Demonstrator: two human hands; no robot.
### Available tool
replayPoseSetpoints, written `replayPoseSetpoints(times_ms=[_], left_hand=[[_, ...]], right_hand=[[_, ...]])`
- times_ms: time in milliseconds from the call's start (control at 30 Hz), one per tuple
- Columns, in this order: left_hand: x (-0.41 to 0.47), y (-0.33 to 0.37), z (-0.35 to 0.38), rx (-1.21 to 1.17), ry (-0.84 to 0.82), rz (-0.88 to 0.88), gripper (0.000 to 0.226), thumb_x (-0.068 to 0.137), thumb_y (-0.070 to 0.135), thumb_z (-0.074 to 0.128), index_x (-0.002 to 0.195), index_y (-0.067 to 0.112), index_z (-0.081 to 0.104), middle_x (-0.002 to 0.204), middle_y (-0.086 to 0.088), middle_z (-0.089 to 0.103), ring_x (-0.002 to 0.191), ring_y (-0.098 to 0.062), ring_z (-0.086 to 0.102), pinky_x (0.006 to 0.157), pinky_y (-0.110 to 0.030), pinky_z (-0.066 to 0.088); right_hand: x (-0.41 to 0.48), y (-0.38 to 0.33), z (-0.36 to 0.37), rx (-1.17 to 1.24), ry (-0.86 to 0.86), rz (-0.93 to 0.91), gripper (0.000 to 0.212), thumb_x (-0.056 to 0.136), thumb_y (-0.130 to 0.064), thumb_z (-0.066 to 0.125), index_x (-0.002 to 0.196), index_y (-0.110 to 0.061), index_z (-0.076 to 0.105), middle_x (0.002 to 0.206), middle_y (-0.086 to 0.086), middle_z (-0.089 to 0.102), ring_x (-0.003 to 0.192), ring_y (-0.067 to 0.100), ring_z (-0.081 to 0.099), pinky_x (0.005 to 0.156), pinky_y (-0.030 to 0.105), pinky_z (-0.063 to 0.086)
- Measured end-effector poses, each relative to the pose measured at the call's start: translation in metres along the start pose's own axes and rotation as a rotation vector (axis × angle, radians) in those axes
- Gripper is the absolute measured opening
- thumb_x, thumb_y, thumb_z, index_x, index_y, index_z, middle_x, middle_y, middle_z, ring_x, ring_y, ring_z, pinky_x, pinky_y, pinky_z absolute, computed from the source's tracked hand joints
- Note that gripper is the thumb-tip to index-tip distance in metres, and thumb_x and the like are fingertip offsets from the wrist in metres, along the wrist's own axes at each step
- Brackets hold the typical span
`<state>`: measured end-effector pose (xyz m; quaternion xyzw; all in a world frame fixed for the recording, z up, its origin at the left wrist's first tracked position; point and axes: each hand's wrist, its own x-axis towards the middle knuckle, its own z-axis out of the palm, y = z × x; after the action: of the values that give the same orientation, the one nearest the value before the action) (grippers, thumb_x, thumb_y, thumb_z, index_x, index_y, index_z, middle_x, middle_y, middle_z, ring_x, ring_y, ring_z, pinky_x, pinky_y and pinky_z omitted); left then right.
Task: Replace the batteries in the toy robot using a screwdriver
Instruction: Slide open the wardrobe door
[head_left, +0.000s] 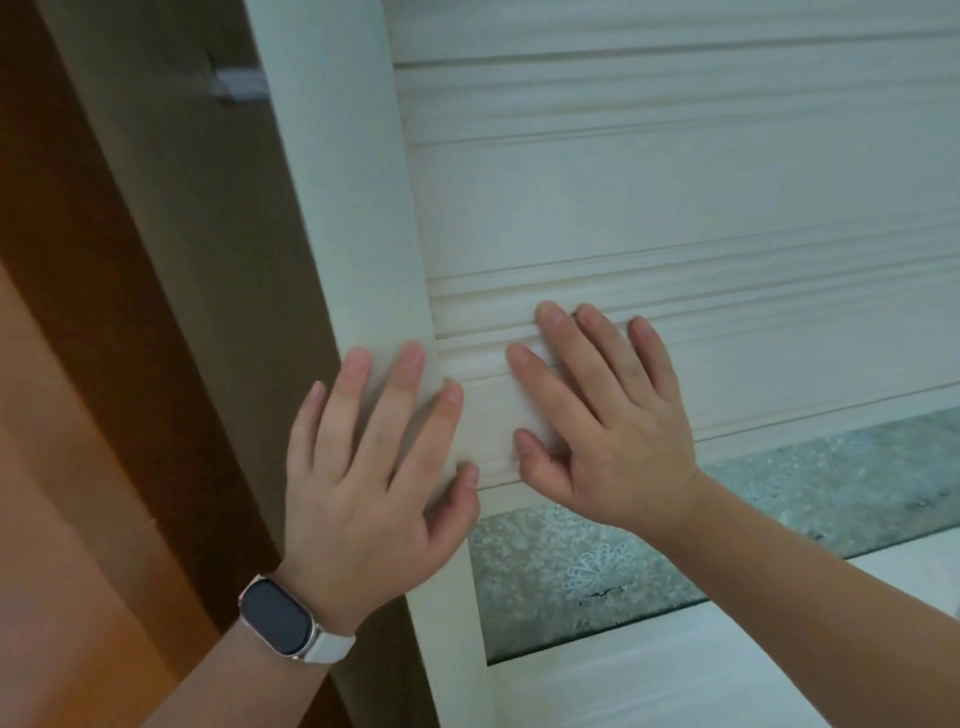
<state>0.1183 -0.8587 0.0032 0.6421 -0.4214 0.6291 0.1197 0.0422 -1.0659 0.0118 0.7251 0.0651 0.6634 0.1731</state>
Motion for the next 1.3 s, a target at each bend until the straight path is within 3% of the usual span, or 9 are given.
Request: replayPoseSetpoints(times_ms=[167, 333, 567, 800, 1067, 1300], left_hand=[[0.017, 0.027, 0.016, -0.071, 0.037, 0.006, 0.057, 0.085, 0.039, 0.062, 0.137, 0.016, 0.054, 0.151, -0.015, 0.041, 0.145, -0.036, 0.029, 0.112, -0.057, 0.035], [0.034, 0.031, 0.028, -0.277, 0.113, 0.102, 0.050, 0.081, 0.024, 0.064, 0.129, 0.014, 0.058, 0.146, -0.017, 0.044, 0.143, -0.034, 0.035, 0.107, -0.054, 0.043], [0.053, 0.050, 0.048, -0.358, 0.171, 0.050, 0.047, 0.082, 0.028, 0.057, 0.127, 0.014, 0.058, 0.145, -0.022, 0.040, 0.142, -0.040, 0.030, 0.112, -0.053, 0.035], [0.062, 0.070, 0.072, -0.523, 0.233, 0.064, 0.049, 0.085, 0.026, 0.050, 0.131, 0.012, 0.054, 0.153, -0.015, 0.030, 0.144, -0.040, 0.029, 0.114, -0.053, 0.031], [0.078, 0.095, 0.089, -0.628, 0.260, 0.046, 0.049, 0.083, 0.026, 0.049, 0.130, 0.014, 0.057, 0.148, -0.014, 0.040, 0.139, -0.040, 0.036, 0.101, -0.059, 0.043], [0.089, 0.118, 0.102, -0.678, 0.289, 0.042, 0.045, 0.087, 0.026, 0.047, 0.129, 0.013, 0.059, 0.149, -0.013, 0.039, 0.138, -0.041, 0.038, 0.101, -0.060, 0.042]], right_hand=[[-0.012, 0.031, -0.008, -0.011, 0.003, 0.000, 0.059, 0.087, -0.041, 0.052, 0.140, -0.017, 0.052, 0.149, 0.013, 0.044, 0.142, 0.029, 0.040, 0.115, 0.051, 0.030], [-0.022, 0.058, -0.014, -0.038, -0.021, -0.001, 0.060, 0.087, -0.041, 0.051, 0.142, -0.016, 0.049, 0.148, 0.015, 0.044, 0.142, 0.031, 0.039, 0.116, 0.052, 0.029], [-0.030, 0.081, -0.029, -0.083, -0.078, 0.030, 0.059, 0.087, -0.038, 0.049, 0.140, -0.013, 0.048, 0.145, 0.020, 0.043, 0.138, 0.037, 0.040, 0.112, 0.056, 0.033], [-0.028, 0.076, -0.044, -0.071, -0.149, 0.132, 0.055, 0.086, -0.033, 0.056, 0.135, -0.009, 0.049, 0.143, 0.026, 0.042, 0.132, 0.046, 0.046, 0.104, 0.062, 0.039], [-0.035, 0.076, -0.033, -0.056, -0.135, 0.296, 0.051, 0.101, -0.043, 0.030, 0.134, -0.006, 0.041, 0.147, 0.027, 0.032, 0.134, 0.053, 0.035, 0.102, 0.073, 0.032], [-0.050, 0.095, -0.034, -0.045, -0.127, 0.360, 0.052, 0.102, -0.042, 0.028, 0.138, -0.006, 0.038, 0.148, 0.028, 0.026, 0.136, 0.054, 0.035, 0.106, 0.072, 0.028]])
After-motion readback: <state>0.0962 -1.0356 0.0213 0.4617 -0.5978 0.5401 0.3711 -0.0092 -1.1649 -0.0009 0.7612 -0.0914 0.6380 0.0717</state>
